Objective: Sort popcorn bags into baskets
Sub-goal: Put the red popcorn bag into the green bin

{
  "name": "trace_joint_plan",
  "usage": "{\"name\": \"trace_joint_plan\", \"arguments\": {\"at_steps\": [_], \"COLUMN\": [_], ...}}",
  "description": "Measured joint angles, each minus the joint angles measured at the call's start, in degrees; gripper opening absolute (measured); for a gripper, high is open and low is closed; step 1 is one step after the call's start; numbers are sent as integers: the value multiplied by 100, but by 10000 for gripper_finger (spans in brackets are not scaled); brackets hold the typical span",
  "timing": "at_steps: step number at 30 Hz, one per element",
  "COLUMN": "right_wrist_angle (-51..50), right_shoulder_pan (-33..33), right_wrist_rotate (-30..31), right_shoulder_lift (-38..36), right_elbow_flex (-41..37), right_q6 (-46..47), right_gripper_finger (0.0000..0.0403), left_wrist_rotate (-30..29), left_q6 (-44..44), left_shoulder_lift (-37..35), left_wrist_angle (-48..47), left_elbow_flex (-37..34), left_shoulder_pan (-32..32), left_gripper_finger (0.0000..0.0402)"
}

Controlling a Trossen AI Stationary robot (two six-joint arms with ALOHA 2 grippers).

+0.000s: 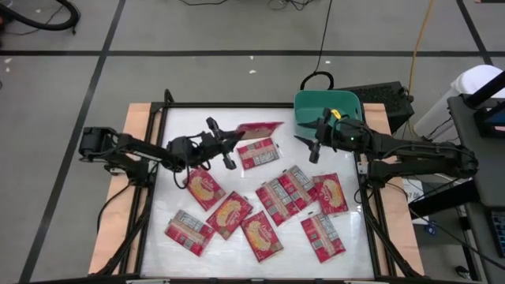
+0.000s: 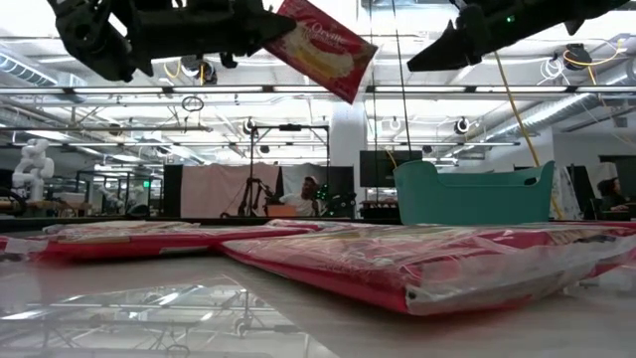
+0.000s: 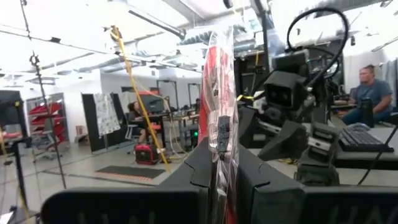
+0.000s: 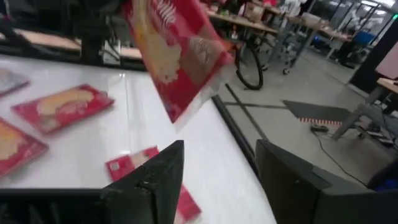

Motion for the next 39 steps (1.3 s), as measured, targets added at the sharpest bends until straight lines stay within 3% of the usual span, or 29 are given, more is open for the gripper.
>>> {"name": "trace_joint_plan", "arguments": {"at_steps": [6,8,13,19,23,27,32,34,39], "right_wrist_angle": [515,656,1270,1858,1824,1663,960,720,73], "right_shoulder_pan": [-27,-60,-87,-87,-89,-90,-116,-116,-120], "right_wrist_rotate": [-42,-322,-919,-930,-1277,-1522,-1509,-1500,-1477], "right_shoulder_lift": [52,138,505,802,791,652,315,166,-86], "right_elbow_flex": [0,0,2,2,2,2,0,0,0], "right_q6": [227,285,438,431,287,227,129,123,319], "right_gripper_finger": [226,231,231,223,187,109,15,16,29], "left_wrist_rotate": [269,493,966,1316,1384,1415,1332,1265,473], "left_q6": [-230,-289,-288,-180,-147,-15,-64,-321,-325], "left_shoulder_lift": [0,55,476,1141,1344,1374,1228,1035,40], "left_wrist_angle": [231,481,708,706,717,680,28,-510,-2839], "left_elbow_flex": [5,71,614,1289,1479,1479,1427,1470,1473], "left_shoulder_pan": [193,228,229,234,239,237,261,289,250], "left_gripper_finger": [26,26,26,26,26,26,37,57,127]}}
